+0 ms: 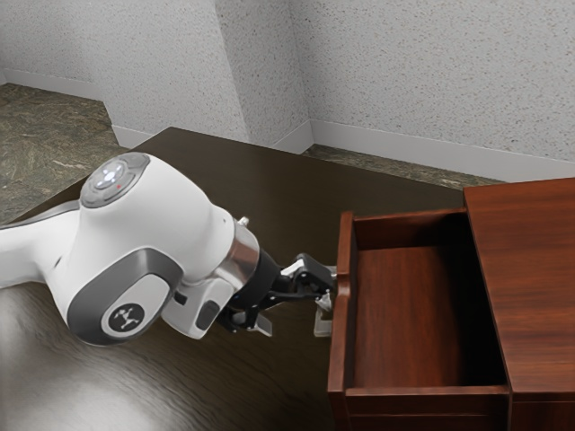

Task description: Pull the drawer handle with one arm to open the drawer

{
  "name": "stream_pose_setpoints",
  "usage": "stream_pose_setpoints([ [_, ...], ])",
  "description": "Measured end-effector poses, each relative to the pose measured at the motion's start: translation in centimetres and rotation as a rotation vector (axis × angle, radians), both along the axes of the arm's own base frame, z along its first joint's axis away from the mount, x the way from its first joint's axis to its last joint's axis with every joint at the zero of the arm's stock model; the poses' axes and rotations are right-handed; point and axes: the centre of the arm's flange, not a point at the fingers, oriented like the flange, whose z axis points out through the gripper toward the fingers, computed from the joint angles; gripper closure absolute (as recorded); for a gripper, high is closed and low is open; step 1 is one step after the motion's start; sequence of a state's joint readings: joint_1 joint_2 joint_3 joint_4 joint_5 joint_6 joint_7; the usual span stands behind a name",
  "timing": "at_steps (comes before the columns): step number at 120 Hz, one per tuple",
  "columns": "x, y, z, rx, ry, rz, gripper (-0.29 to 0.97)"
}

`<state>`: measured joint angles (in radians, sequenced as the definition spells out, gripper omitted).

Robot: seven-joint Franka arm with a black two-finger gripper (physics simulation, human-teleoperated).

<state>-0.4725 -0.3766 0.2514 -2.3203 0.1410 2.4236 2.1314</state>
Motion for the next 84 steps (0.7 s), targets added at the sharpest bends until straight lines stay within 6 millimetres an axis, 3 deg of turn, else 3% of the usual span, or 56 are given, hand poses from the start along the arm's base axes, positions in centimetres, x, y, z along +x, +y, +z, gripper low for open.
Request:
stream_pose_setpoints([
  [43,-0.2,-0.8,2.2,0.056,-0.002,-0.036,0.02],
  [65,-0.4,-1.3,6.2,0.088,-0.014,-0.048,0.01],
  [84,0.6,-0.2,12.1,0.082,-0.029,0.032,0.0],
])
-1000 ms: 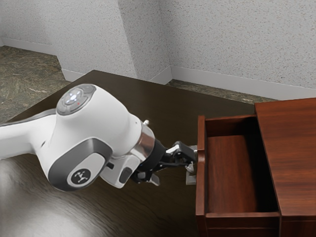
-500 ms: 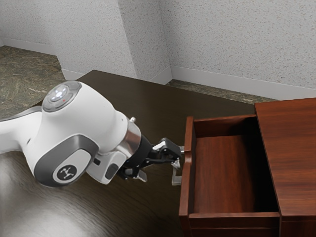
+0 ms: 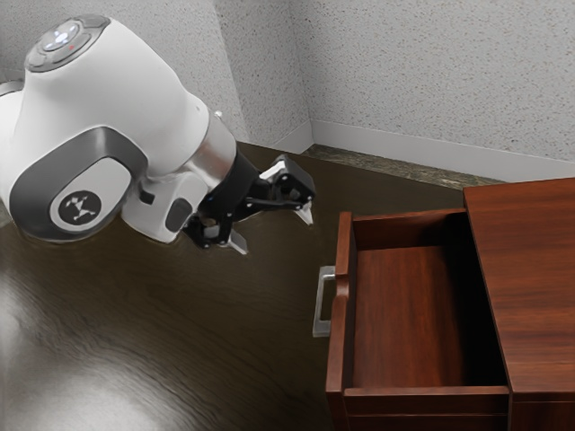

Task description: Pull the drawer handle with one arm to open the drawer

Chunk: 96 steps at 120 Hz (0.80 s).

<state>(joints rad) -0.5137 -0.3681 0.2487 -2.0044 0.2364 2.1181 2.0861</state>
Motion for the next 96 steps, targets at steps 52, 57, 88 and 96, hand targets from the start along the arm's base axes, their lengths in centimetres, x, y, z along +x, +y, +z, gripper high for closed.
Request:
stream_pose_setpoints([
  [52,2.8,12.2,5.5,-0.132,0.154,0.775,0.0],
  [57,2.6,12.4,5.7,-0.148,0.164,0.837,0.0],
  [88,2.1,12.7,5.2,-0.167,0.213,1.173,0.0],
  [96,1.9,12.6,5.0,-0.175,0.219,1.229,0.0],
])
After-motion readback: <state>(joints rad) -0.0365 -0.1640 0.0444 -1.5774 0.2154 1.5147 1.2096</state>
